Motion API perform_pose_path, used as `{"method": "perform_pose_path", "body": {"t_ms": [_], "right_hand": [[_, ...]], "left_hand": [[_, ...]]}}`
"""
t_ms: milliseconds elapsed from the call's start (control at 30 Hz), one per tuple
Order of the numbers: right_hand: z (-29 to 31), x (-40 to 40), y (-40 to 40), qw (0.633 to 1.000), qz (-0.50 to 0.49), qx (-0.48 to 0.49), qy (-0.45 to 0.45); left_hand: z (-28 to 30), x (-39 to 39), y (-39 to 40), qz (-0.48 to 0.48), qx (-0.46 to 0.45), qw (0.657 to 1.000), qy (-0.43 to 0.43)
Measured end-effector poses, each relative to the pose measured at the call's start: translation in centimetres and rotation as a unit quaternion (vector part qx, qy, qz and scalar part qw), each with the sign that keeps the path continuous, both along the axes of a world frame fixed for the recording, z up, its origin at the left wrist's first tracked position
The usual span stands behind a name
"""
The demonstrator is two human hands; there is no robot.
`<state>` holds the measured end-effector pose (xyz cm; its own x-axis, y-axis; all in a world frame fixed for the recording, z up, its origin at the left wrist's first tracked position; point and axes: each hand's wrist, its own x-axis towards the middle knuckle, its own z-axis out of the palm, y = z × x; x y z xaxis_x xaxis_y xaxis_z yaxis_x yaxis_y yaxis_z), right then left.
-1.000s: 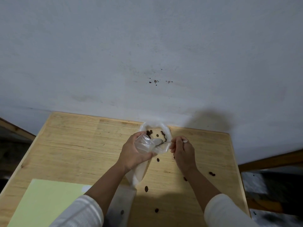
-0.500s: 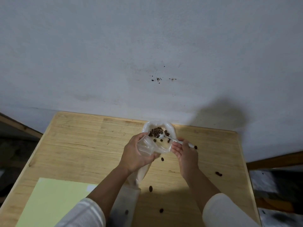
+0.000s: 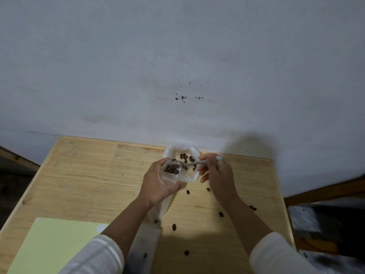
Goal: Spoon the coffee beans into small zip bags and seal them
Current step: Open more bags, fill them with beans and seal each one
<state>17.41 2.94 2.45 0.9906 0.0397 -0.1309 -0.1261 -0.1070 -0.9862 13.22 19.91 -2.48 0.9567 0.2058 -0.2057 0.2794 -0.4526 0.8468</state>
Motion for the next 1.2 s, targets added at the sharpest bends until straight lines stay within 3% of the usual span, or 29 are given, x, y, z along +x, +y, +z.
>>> {"method": "perform_pose_path", "body": {"t_ms": [67,167,233,367,467,567,700,800,1033,1200], "right_hand": [[0.1,-0.4,0.5,0.999,0.002,-0.025,-0.037],[-0.2,-0.5,0.4,0.993,-0.113,-0.037,-0.027],[-1.2,-0.4,0.1,0.982,-0.168,-0.090,0.006],[-3.5,-0.6,0.1,0.968,-0.177,-0.144,0.102],[-4.9,-0.7,0.4,0.951,-0.235,-0.079,0.182],[-5.7,-0.5,0.5,0.917,-0.293,0.073,0.259],[-6.0,-0.2,0.6,0.886,-0.286,0.213,0.296],[-5.8,-0.2,0.2,0.893,-0.267,0.224,0.287],[-4.1,0.4,-0.6,0.937,-0.240,0.127,0.222],[-1.4,1.0,-0.8,0.957,-0.204,0.117,0.168]], "left_hand": [[0.0,0.0,0.1,0.002,0.000,1.000,0.001],[0.2,-0.1,0.2,0.003,-0.004,1.000,-0.011],[0.3,-0.2,0.4,-0.002,-0.003,1.000,-0.022],[0.5,-0.4,0.5,-0.023,-0.008,0.999,-0.040],[0.7,-0.8,0.1,-0.062,0.011,0.996,-0.058],[0.7,-1.2,-0.3,-0.094,0.029,0.992,-0.074],[0.6,-1.2,0.0,-0.067,0.033,0.995,-0.068],[0.5,-0.9,0.2,-0.042,0.021,0.997,-0.055],[-0.1,-0.6,0.2,-0.010,0.012,0.999,-0.028],[-0.1,-0.3,0.1,-0.003,0.011,1.000,-0.021]]}}
